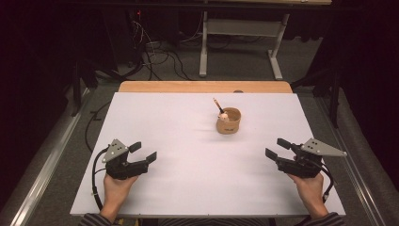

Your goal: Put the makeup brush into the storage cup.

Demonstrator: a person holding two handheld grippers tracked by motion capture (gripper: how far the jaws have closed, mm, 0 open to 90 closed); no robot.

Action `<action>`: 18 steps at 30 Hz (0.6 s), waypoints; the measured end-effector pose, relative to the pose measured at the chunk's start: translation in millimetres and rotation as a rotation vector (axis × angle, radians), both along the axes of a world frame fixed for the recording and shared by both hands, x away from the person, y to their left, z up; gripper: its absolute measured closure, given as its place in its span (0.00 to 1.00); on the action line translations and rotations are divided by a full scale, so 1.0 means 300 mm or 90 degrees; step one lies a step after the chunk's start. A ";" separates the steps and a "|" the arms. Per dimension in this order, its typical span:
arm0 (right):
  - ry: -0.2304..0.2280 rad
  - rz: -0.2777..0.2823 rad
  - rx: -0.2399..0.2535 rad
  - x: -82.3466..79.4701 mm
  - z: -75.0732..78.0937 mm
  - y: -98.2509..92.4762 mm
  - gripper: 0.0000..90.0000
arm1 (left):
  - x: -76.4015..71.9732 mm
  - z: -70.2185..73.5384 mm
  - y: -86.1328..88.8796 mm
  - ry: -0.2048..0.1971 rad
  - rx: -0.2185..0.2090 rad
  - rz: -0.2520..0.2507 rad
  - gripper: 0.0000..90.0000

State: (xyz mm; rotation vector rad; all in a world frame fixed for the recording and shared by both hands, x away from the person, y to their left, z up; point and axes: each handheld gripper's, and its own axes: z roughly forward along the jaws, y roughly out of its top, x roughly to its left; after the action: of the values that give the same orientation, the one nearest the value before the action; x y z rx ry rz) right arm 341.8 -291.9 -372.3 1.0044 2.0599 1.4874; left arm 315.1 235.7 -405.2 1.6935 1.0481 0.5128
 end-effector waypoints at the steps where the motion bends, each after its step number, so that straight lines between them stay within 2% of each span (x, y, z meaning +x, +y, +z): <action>1: 0.003 -0.001 0.002 -0.001 -0.002 0.001 0.40 | 0.000 0.000 0.000 0.000 0.000 0.000 0.28; 18: 0.022 -0.008 -0.014 0.003 -0.048 0.021 0.40 | -0.002 0.002 0.000 -0.005 -0.004 -0.001 0.28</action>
State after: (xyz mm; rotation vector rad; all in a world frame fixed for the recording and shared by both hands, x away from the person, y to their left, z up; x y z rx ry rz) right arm 342.6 -285.5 -386.6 1.0399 2.0849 1.4478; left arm 314.4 235.8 -404.5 1.6859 1.0413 0.5142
